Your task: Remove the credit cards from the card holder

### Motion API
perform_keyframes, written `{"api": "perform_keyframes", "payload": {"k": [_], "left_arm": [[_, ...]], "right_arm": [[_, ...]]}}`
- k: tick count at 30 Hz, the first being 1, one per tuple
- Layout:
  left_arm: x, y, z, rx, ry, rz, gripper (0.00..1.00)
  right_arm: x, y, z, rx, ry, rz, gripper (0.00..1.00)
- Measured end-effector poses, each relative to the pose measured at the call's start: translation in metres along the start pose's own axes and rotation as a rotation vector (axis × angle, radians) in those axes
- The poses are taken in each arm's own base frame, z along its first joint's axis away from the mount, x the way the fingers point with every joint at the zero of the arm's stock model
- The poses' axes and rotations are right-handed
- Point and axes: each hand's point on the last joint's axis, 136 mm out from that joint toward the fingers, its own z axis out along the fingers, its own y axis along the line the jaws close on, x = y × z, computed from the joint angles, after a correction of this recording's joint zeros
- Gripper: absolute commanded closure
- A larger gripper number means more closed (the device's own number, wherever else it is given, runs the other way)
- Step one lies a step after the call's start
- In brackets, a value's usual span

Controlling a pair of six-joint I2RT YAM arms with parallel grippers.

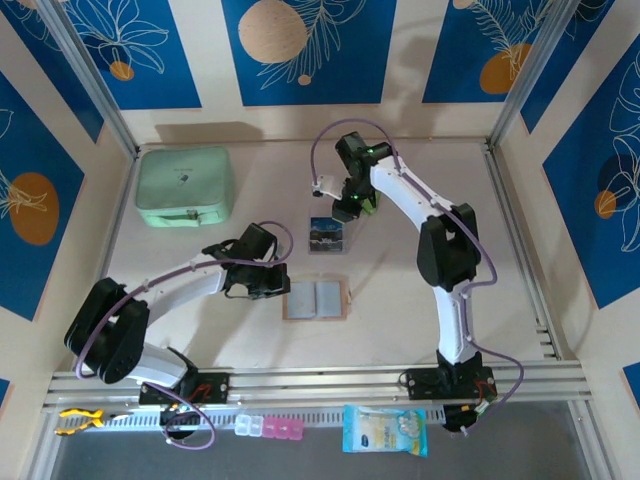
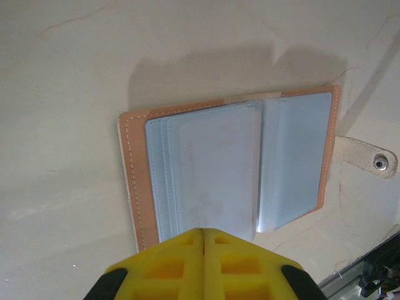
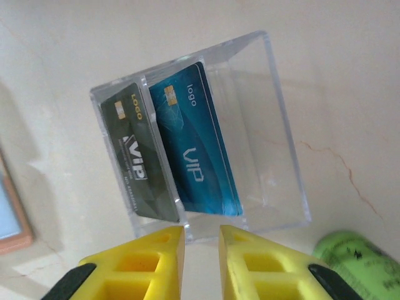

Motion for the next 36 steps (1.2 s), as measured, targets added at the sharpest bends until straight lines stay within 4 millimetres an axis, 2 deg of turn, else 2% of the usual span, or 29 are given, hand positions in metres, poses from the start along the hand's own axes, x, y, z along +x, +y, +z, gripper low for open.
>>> {"api": "perform_keyframes", "payload": {"k": [5,7,15,20,24,29,36], "left_arm": [[-0.001,-0.001,0.0,0.005,-0.005,0.003,0.95],[-0.003,-0.002,0.0,0.009,-0.012,0.007,0.96],[0.006,0.011,0.009,-0.004,0.003,0.001,0.98],[0.011,0.017,0.016,-0.007,0.018,-0.004,0.99],[0.013,0.019,0.021,-0.001,0.029,-0.006,0.99],[0.016,0.023,0.025,-0.01,0.044,-0.012,1.0],[0.016,0.023,0.026,-0.01,0.043,-0.012,1.0]], "right_arm": [[-0.01,0.013,-0.019,0.048,-0.072,0.165,0.81],[-0.014,0.028,-0.019,0.048,-0.097,0.23,0.81],[-0.035,0.106,-0.001,-0.001,-0.168,0.537,0.89],[-0.029,0.144,0.017,-0.068,-0.165,0.756,0.95],[-0.019,0.153,0.03,-0.106,-0.142,0.929,0.98],[0.001,0.168,0.041,-0.129,-0.114,1.04,1.0],[0.0,0.183,0.047,-0.194,-0.115,1.1,1.0]]}}
